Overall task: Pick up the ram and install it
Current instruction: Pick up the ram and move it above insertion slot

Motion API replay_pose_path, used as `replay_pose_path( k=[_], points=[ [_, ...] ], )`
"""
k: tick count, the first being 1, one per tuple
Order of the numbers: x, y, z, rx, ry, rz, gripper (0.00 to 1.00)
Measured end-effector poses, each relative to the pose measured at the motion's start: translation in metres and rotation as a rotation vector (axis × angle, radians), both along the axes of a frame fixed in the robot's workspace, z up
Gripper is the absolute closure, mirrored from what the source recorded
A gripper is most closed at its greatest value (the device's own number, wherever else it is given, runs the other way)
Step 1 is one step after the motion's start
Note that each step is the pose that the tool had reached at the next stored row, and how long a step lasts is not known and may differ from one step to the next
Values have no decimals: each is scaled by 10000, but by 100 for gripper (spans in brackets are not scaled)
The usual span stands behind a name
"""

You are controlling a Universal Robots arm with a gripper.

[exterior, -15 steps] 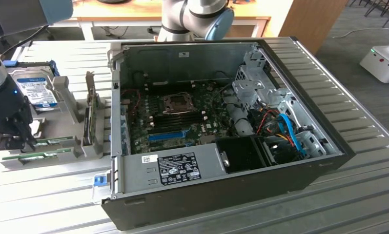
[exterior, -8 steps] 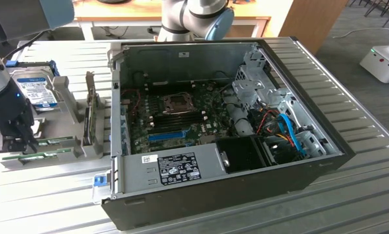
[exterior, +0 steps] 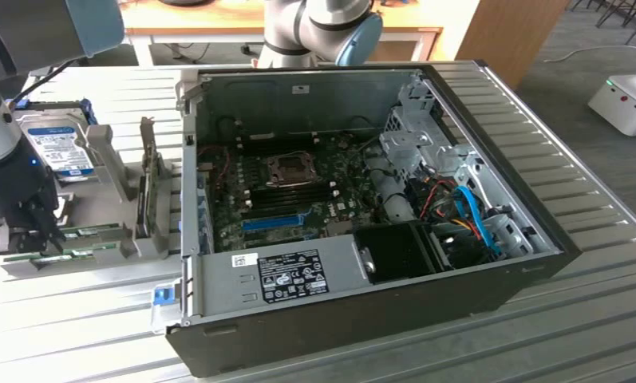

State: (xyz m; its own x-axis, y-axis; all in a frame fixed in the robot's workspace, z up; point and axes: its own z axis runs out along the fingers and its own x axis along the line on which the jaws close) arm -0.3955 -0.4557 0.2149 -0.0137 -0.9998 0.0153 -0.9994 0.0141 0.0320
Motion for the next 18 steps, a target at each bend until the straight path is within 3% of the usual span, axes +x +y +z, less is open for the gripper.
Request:
replay_pose_path(
  k=[7,18],
  points=[
    [0,0,-58,-1,2,-1,76],
    [29,0,-60,0,0,0,76]
  ],
)
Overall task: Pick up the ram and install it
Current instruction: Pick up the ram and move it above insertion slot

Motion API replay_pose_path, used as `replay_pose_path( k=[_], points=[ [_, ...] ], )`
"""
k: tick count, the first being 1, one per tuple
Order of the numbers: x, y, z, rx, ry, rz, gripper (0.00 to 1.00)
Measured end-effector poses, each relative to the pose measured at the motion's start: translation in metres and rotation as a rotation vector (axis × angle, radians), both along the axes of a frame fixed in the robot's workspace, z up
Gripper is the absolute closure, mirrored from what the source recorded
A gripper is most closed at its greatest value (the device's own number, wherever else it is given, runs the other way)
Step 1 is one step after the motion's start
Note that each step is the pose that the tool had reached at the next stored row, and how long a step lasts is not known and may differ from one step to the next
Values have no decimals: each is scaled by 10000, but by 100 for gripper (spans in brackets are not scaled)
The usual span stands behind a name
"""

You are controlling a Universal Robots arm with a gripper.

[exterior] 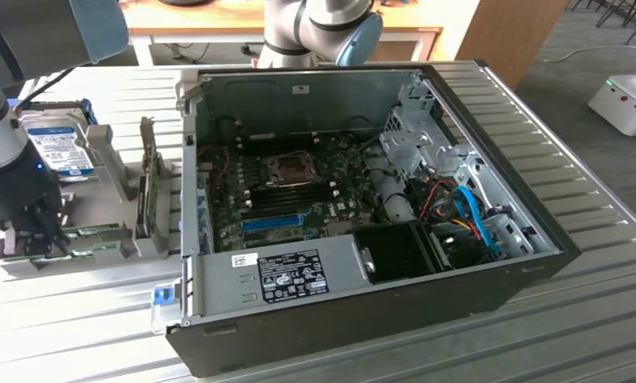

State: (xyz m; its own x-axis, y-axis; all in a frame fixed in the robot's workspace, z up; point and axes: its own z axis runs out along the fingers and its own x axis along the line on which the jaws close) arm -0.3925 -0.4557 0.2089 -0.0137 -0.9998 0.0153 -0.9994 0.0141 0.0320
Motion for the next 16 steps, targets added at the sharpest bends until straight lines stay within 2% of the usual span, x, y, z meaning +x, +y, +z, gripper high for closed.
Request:
replay_pose_path(
  k=[16],
  points=[
    [146,0,-2,-1,2,0,76]
  ],
)
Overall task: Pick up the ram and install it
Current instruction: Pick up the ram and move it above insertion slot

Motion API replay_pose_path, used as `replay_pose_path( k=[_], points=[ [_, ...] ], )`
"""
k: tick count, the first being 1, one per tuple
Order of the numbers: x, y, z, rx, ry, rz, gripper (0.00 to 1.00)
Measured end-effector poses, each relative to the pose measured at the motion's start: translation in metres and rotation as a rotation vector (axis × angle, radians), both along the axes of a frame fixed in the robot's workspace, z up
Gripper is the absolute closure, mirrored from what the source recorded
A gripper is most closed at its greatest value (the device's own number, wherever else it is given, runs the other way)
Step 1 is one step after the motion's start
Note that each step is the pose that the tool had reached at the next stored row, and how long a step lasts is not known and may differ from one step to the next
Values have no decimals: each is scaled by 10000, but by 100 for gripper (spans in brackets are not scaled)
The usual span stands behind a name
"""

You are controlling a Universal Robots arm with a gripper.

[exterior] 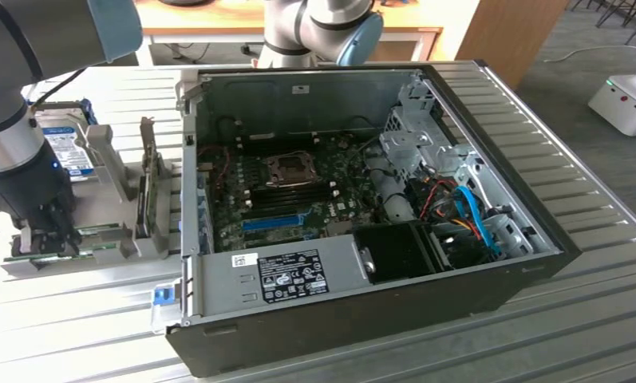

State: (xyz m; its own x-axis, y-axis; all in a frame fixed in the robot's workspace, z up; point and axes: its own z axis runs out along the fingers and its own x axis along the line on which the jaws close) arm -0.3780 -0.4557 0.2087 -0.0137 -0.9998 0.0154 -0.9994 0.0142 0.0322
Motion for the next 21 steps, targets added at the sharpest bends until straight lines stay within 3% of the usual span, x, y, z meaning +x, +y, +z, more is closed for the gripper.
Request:
replay_pose_path(
  k=[21],
  points=[
    [12,15,-5,2,0,1,76]
  ],
)
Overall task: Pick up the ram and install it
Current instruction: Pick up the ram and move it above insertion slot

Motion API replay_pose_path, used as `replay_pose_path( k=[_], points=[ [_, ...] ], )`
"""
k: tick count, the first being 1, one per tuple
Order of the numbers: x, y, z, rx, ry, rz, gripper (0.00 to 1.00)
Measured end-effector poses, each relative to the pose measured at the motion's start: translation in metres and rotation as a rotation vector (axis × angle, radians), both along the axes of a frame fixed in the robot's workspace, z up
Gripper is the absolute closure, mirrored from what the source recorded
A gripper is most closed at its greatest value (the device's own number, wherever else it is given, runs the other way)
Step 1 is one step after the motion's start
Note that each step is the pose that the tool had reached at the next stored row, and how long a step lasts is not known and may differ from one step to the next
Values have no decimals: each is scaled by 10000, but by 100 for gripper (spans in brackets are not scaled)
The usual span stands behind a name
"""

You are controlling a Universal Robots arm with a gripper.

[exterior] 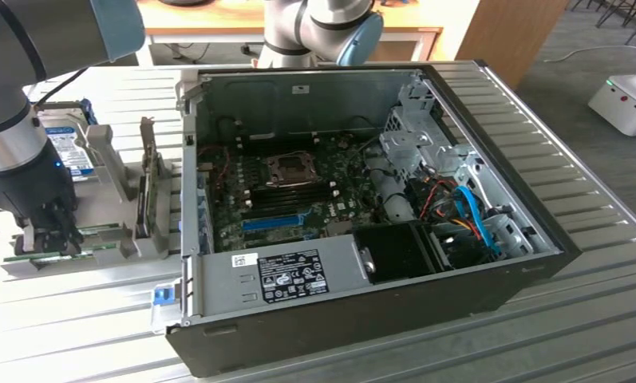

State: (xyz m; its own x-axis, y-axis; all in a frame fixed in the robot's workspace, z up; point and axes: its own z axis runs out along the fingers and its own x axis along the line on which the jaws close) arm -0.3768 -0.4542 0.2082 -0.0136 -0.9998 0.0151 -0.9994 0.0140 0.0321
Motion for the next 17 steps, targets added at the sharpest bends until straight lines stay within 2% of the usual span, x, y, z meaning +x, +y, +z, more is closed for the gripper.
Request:
replay_pose_path(
  k=[17],
  points=[
    [-1,0,-51,-1,2,0,76]
  ],
)
